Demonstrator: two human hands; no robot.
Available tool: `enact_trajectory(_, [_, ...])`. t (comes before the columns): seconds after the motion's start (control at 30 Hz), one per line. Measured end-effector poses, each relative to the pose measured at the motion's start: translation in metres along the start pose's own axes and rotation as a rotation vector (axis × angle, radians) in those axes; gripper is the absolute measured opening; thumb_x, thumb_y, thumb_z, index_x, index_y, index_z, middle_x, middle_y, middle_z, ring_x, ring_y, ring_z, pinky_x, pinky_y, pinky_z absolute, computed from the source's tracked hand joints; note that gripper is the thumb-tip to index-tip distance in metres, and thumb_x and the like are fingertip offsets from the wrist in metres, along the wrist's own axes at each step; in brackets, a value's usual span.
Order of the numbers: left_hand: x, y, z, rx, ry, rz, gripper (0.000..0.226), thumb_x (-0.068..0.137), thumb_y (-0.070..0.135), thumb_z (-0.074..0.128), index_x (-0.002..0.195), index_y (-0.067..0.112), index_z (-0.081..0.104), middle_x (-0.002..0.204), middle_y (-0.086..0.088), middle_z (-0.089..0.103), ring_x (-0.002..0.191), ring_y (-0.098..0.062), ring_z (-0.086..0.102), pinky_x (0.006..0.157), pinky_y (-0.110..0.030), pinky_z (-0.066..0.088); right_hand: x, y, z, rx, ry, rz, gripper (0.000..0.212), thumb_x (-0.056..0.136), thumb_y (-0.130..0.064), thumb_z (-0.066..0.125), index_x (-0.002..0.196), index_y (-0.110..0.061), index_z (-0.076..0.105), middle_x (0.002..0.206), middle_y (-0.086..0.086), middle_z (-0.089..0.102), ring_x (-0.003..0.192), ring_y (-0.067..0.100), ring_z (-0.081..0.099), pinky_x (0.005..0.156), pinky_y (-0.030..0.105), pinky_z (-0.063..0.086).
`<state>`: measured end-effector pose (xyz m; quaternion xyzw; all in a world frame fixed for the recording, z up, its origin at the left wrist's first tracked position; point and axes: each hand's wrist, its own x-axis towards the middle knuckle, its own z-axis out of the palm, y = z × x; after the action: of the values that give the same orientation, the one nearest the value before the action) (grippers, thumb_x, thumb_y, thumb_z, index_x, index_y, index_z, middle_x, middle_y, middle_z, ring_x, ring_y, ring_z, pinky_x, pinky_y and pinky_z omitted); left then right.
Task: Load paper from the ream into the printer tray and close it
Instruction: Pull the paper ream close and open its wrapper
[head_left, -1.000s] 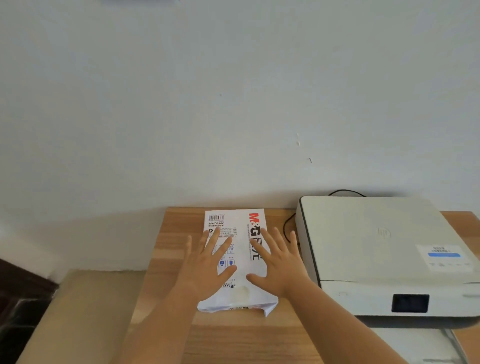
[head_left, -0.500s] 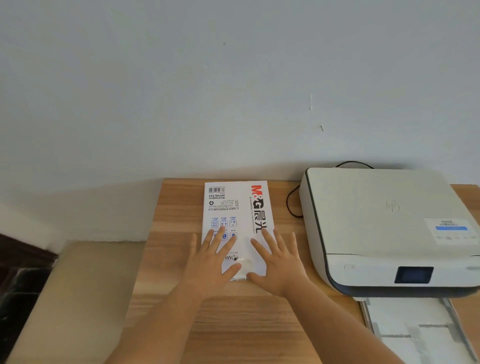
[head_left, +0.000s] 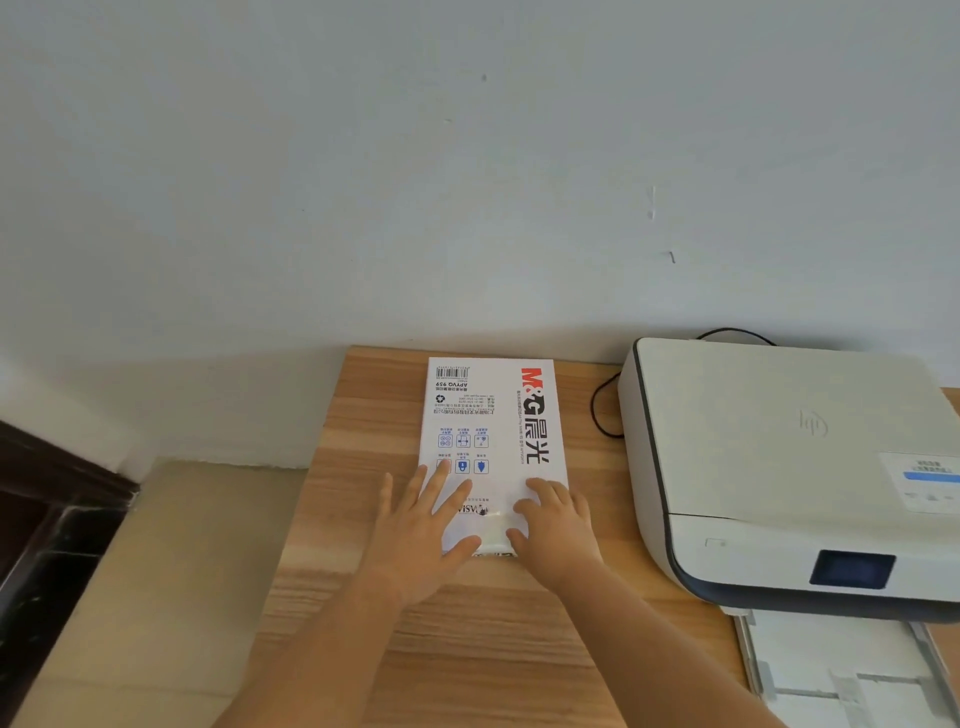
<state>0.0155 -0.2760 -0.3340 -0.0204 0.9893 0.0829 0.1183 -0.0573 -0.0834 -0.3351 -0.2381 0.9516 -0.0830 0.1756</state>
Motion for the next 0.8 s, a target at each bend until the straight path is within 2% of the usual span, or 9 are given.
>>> enact_trajectory(0.1, [-0.004,0.0,0.0,0.003,0.003,-0.012,0.081,0.076,0.078,-0.004,0.149,0.041,-0.001,0.159,0.008,-0.016,0.147,-0.019,-0.01,0.111,-0.053,-0.018,0.006,-0.003,0.006,0.028,0.02,0.016,0.037,0.096,-0.037,0.047,0.13,-0.023,0.053,0.153,-0.001,0.03,0.139,0.018,0.025,0.114,0.038,0.015])
enact_trajectory(0.27, [-0.005,-0.001,-0.003,-0.01,-0.016,-0.033,0.083,0.074,0.077,-0.005,0.149,0.041,-0.004,0.158,0.009,-0.021,0.146,-0.017,-0.016,0.111,-0.052,-0.02,0.016,-0.007,0.014,0.119,0.066,0.107,0.025,0.094,-0.029,0.051,0.113,-0.023,0.067,0.148,-0.005,0.035,0.135,0.015,0.028,0.111,0.035,0.017])
enact_trajectory(0.43, [-0.006,0.0,-0.002,-0.013,-0.028,-0.035,0.084,0.073,0.077,-0.006,0.149,0.04,-0.003,0.159,0.009,-0.02,0.146,-0.016,-0.017,0.112,-0.053,-0.019,0.019,-0.007,0.019,0.158,0.076,0.124,0.027,0.094,-0.027,0.049,0.11,-0.021,0.069,0.146,-0.006,0.034,0.134,0.016,0.027,0.112,0.035,0.016])
enact_trajectory(0.53, [-0.006,0.001,-0.002,-0.012,-0.031,-0.034,0.084,0.075,0.077,-0.004,0.149,0.04,0.0,0.159,0.008,-0.017,0.146,-0.016,-0.016,0.113,-0.053,-0.018,0.015,-0.003,0.018,0.181,0.087,0.067,0.024,0.093,-0.028,0.05,0.104,-0.019,0.07,0.147,-0.005,0.034,0.135,0.016,0.026,0.111,0.035,0.016])
enact_trajectory(0.63, [-0.006,0.002,-0.003,-0.012,-0.034,-0.034,0.084,0.076,0.077,-0.002,0.15,0.039,0.003,0.16,0.008,-0.014,0.146,-0.017,-0.014,0.114,-0.054,-0.017,0.004,0.0,0.02,0.173,0.096,-0.067,0.019,0.093,-0.027,0.054,0.096,-0.016,0.069,0.148,-0.004,0.036,0.138,0.017,0.025,0.111,0.034,0.019])
enact_trajectory(0.8, [-0.005,0.007,-0.005,0.005,-0.055,-0.042,0.086,0.073,0.078,-0.005,0.15,0.039,0.001,0.161,0.007,-0.013,0.146,-0.017,-0.015,0.115,-0.054,-0.014,-0.014,-0.002,0.029,0.111,0.158,-0.192,0.013,0.086,-0.021,0.062,0.081,-0.013,0.071,0.139,0.001,0.052,0.133,0.021,0.04,0.107,0.039,0.032])
